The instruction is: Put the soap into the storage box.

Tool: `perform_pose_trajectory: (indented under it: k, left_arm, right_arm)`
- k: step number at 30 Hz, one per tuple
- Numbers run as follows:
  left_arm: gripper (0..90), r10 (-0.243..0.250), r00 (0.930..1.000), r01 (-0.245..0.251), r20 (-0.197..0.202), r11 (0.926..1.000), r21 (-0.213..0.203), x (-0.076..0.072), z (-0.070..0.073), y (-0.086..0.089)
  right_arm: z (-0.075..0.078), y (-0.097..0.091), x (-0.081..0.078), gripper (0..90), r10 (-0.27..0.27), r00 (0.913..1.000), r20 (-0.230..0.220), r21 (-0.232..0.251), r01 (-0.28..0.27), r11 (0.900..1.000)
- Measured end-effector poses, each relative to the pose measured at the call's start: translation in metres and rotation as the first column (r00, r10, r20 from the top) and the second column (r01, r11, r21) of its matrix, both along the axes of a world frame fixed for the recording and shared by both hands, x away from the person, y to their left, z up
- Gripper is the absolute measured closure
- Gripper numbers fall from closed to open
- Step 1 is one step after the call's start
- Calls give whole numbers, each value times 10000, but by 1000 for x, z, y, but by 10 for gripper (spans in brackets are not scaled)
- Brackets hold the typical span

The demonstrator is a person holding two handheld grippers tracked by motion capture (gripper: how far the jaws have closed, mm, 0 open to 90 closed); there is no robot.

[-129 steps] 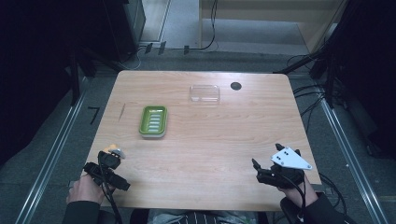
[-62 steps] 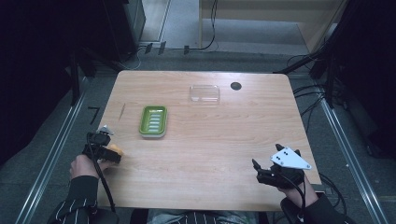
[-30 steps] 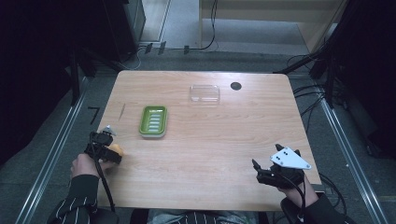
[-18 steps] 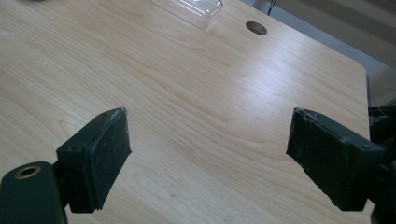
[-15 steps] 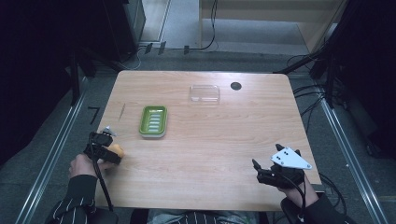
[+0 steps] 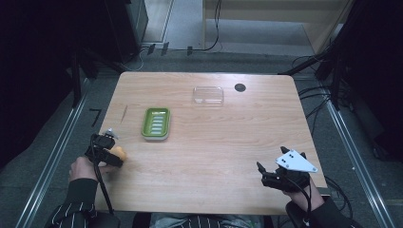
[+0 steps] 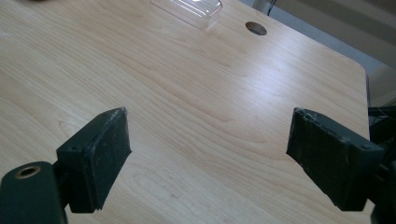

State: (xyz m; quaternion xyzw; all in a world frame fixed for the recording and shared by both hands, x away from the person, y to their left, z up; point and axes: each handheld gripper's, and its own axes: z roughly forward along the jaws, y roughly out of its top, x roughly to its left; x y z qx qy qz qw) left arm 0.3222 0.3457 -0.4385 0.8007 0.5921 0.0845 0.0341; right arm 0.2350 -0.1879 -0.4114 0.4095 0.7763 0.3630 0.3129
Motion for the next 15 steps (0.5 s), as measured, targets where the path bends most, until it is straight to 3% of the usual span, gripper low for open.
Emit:
perform_pose_trajectory:
  k: [15]
  left_arm:
    - [397, -406, 9991, 406, -101, 9992, -9, 1, 7, -8]
  right_arm:
    - [-1, -2, 3, 137, -52, 10000, -16, 55, 52, 10000]
